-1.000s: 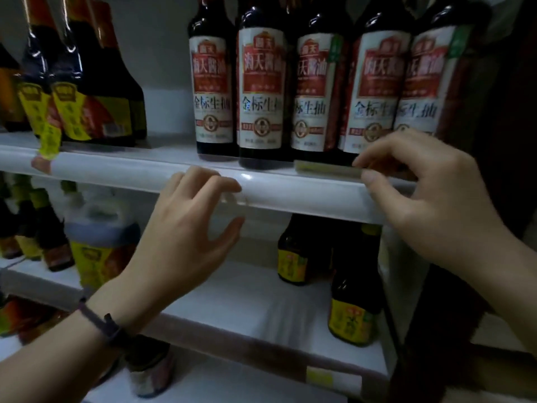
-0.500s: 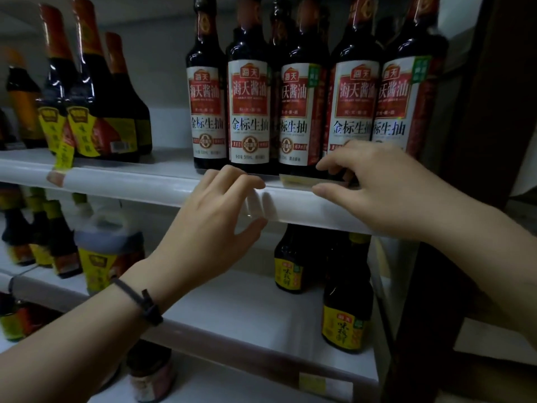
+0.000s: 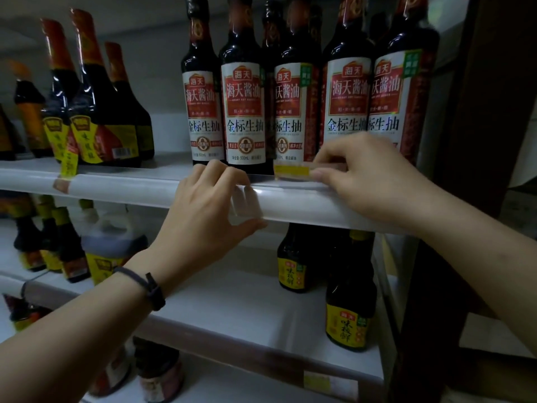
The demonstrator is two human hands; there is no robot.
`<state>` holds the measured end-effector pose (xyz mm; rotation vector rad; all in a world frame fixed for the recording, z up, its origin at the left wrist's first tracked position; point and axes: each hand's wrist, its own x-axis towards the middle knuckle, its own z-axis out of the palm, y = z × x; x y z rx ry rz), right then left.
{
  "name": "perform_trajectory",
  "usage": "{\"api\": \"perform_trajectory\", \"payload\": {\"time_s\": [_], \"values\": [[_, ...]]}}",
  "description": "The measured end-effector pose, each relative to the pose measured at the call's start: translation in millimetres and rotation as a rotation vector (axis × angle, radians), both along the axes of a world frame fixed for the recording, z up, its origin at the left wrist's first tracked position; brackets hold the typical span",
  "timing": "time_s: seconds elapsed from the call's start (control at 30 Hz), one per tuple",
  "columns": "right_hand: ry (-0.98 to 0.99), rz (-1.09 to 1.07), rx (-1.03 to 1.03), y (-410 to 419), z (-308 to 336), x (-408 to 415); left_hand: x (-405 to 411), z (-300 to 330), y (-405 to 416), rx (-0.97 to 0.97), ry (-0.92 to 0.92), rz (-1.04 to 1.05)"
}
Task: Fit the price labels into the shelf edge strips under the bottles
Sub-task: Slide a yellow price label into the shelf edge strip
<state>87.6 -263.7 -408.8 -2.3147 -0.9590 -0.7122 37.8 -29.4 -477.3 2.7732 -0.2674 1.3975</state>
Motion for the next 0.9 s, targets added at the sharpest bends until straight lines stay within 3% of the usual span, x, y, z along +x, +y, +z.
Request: {"api": "perform_trajectory", "payload": {"time_s": [0.13,0.27,0.37,0.67,0.9], "values": [[0.038,0.116,0.144,1,16,-7,1,7,2,0.006,0.038,-0.032],[0.007,0.134,0.097,7,19,-10,3,10,1,-0.026,0.052,-0.063],[0.029,0.102,0.034,11,14,-13,4,12,0,-0.037,0.047,-0.055],[-0.149,-0.159,-0.15,5,15,-17,2,8,-4,-0.11,0.016,-0.114],[0.01,-0.049,-0.089,17,21,-21,-5,0,-3,-0.115,-0.022,-0.106]]}}
